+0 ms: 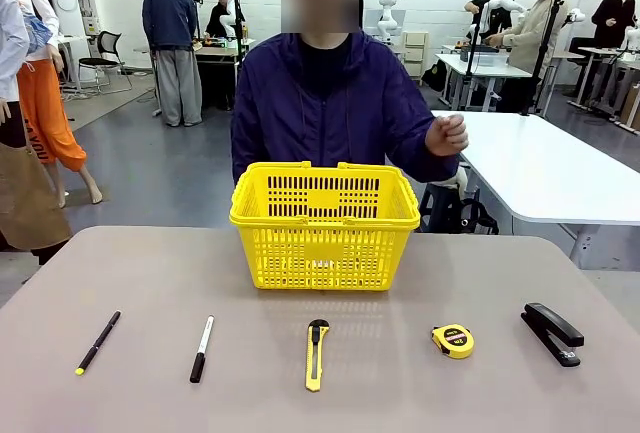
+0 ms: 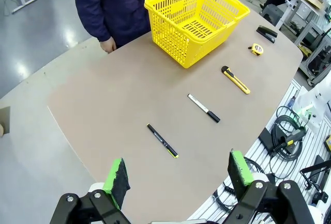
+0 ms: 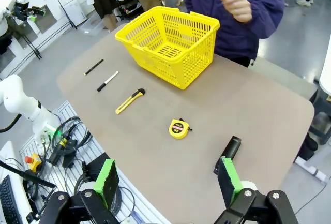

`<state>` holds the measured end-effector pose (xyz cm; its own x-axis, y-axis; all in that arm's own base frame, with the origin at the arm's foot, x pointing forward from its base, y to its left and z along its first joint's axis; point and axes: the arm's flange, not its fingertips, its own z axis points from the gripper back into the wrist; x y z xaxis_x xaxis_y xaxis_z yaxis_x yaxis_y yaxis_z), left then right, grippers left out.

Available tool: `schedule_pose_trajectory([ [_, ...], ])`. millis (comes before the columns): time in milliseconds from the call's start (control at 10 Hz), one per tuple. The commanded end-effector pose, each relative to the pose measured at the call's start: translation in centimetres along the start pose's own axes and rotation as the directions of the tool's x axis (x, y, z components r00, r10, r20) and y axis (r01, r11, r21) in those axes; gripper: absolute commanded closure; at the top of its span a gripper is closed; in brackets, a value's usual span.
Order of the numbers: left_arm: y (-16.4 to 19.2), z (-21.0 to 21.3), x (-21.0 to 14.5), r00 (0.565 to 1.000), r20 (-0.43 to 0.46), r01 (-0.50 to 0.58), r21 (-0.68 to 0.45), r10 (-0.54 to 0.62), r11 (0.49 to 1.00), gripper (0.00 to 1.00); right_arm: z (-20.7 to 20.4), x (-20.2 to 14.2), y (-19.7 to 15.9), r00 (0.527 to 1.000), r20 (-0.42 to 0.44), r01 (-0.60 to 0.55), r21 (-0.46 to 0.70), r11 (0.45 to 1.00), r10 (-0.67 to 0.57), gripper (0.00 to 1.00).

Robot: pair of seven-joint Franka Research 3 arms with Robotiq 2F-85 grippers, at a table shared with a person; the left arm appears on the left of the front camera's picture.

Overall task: Place the items the person wants into the basket.
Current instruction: Pick up the item the person points to and place it in the Market Basket.

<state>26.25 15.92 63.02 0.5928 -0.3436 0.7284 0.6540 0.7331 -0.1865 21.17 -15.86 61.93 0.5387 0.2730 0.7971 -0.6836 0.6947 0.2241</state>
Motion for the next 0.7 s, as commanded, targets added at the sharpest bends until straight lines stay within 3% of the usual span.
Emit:
schedule_pose_trajectory([
  [0, 0.05, 0.22, -0.01, 1.000, 0.003, 0.015, -0.009, -0.015, 1.000, 0.00, -0.11, 0.18, -0.05, 1.000, 0.010, -0.008, 0.009, 1.000, 0.008, 0.00],
  [600, 0.05, 0.22, -0.01, 1.000, 0.003, 0.015, -0.009, -0.015, 1.000, 0.00, -0.11, 0.18, -0.05, 1.000, 0.010, -0.008, 0.009, 1.000, 0.008, 0.00],
])
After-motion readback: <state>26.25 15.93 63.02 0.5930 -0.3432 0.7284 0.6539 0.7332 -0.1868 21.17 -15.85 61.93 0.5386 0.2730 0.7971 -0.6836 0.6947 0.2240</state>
